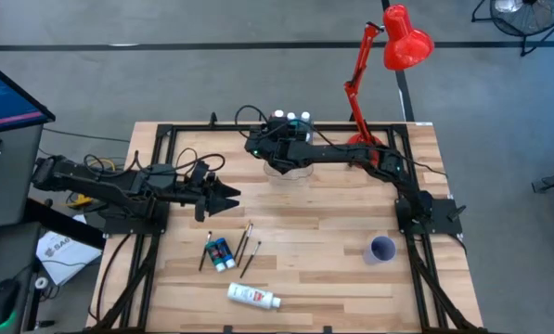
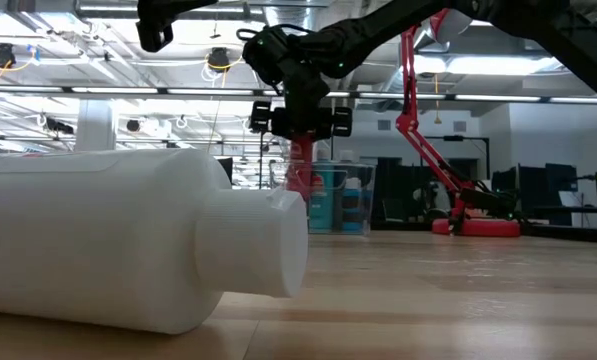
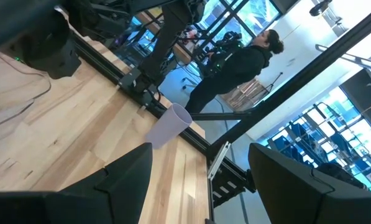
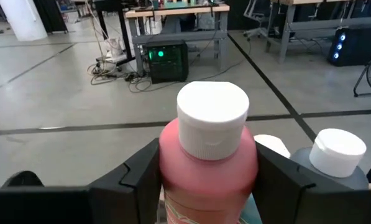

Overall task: Pick & Place Paint Supplies
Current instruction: Put the red paint bottle into the transparent bin

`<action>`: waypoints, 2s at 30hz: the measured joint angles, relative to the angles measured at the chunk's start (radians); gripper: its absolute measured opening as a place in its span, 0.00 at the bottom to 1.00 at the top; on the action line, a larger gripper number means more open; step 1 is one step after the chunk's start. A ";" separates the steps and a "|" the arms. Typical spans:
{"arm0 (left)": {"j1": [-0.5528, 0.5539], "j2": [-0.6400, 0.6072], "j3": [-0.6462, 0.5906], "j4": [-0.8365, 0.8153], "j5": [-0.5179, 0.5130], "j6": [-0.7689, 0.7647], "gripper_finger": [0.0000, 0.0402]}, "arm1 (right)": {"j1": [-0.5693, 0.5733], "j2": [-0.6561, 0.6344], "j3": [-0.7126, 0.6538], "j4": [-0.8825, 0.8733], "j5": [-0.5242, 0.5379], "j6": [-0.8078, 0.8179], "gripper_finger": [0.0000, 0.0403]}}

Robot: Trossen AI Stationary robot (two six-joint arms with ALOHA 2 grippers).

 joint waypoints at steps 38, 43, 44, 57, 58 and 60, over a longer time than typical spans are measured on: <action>0.001 0.000 0.000 -0.023 -0.001 0.004 0.65 | -0.023 0.064 -0.001 -0.015 -0.068 0.022 0.49; 0.001 0.000 0.000 -0.023 -0.001 0.004 0.65 | -0.024 0.064 -0.001 -0.044 -0.081 0.049 0.53; 0.001 0.000 0.000 -0.023 -0.001 0.004 0.65 | -0.024 0.064 -0.001 -0.049 -0.081 0.054 0.54; 0.001 0.000 0.000 -0.023 -0.001 0.004 0.65 | -0.021 0.064 -0.001 -0.046 -0.103 0.055 0.58; 0.001 0.000 0.000 -0.023 -0.002 0.004 0.65 | -0.023 0.064 -0.001 -0.049 -0.107 0.054 0.58; 0.001 0.000 0.000 -0.023 -0.001 0.004 0.65 | -0.027 0.064 -0.001 -0.050 -0.110 0.057 0.58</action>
